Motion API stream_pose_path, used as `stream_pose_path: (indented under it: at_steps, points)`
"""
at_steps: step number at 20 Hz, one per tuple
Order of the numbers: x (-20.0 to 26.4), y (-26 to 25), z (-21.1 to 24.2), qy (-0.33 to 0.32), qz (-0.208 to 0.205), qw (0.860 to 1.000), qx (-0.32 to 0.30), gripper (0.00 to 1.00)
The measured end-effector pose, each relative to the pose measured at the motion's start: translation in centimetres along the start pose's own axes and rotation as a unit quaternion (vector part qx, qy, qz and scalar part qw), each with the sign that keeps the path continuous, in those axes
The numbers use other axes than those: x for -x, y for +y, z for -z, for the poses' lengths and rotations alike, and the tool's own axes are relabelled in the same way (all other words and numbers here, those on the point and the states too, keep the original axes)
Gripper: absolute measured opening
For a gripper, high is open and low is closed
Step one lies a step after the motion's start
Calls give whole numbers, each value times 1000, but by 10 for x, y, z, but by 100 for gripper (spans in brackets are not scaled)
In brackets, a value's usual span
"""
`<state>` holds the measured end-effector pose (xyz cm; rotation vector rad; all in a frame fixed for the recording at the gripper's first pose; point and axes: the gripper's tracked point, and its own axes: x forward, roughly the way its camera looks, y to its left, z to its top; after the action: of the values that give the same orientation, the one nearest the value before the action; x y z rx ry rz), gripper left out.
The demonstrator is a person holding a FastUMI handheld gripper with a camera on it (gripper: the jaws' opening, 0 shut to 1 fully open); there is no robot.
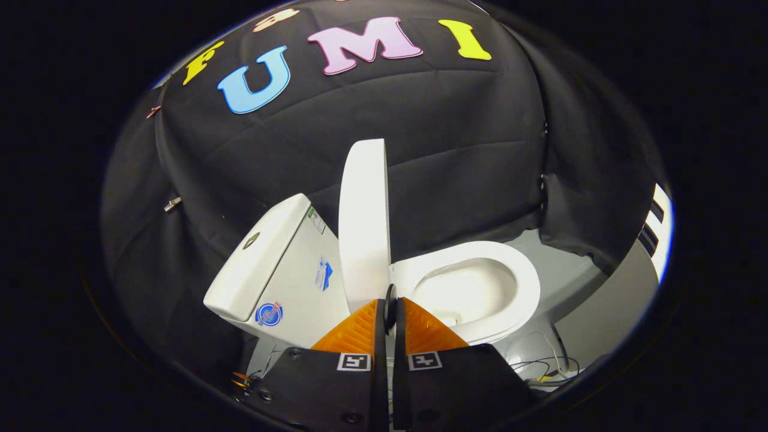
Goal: Open the toilet lid.
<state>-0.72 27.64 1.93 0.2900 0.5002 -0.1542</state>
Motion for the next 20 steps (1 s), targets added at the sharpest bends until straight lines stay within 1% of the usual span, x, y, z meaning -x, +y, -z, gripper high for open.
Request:
stream_pose_path:
  at_steps: [5,7,14,17,20]
  points:
    - [0,38,6,4,15,999,31,9]
    - [-1,45,7,4,26,999,37,9]
    - [-3,76,15,-16,29,996,80,10]
    - [-6,90,21,-16,41,993,107,10]
    - [-9,104,27,-14,50,992,116,12]
